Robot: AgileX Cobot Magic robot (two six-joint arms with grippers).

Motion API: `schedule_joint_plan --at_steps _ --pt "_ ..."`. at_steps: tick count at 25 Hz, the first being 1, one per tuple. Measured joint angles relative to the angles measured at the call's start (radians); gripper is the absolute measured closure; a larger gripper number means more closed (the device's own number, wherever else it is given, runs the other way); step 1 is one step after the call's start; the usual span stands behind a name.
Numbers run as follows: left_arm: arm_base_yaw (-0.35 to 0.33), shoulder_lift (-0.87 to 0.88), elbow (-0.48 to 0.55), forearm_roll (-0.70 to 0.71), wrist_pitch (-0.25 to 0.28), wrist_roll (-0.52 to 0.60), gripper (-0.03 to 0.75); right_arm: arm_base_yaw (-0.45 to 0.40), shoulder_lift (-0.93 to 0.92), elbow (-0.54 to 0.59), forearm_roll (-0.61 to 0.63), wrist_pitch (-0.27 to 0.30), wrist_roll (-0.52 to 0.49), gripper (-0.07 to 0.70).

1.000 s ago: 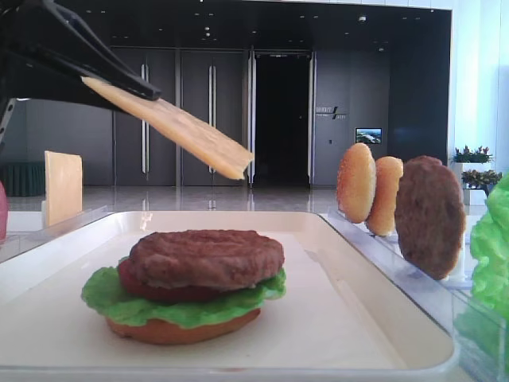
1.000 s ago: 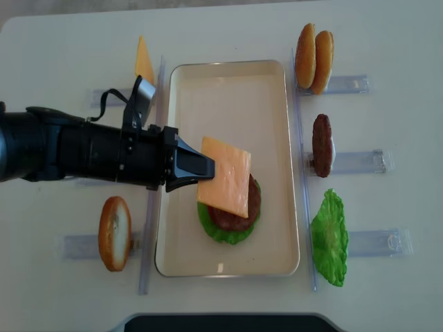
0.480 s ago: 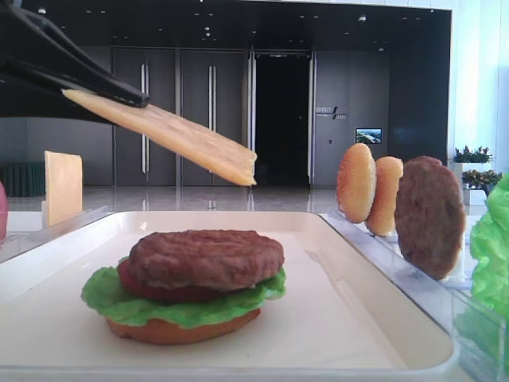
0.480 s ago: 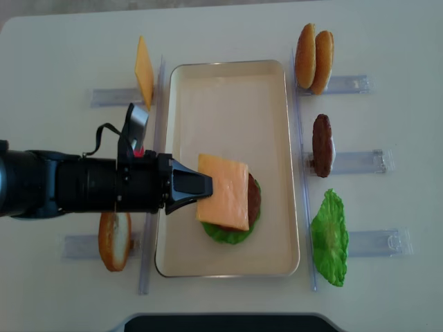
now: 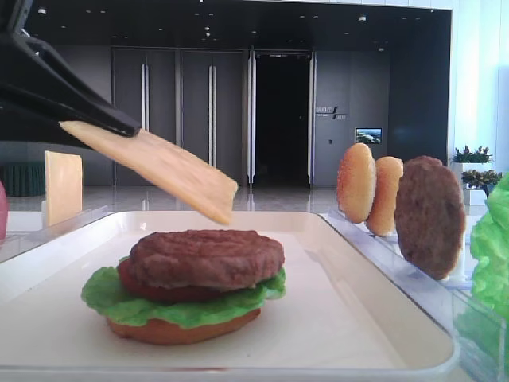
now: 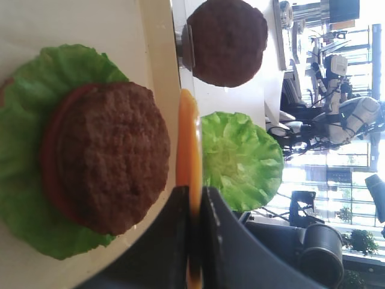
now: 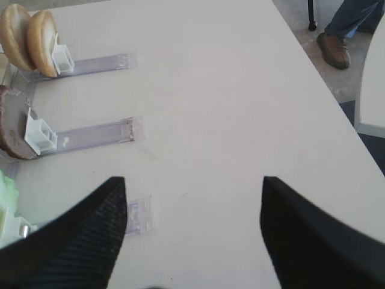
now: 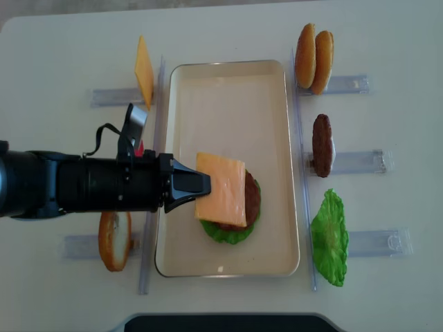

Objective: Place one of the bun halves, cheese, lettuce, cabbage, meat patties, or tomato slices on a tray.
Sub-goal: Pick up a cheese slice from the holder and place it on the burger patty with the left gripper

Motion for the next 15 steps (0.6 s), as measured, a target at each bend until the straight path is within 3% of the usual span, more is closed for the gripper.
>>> schedule_joint_plan --at_steps 15 --pt "0.0 0.0 0.0 -0.004 -0.018 0.0 0.693 0.0 0.0 0.0 0.0 0.0 0.0 0.15"
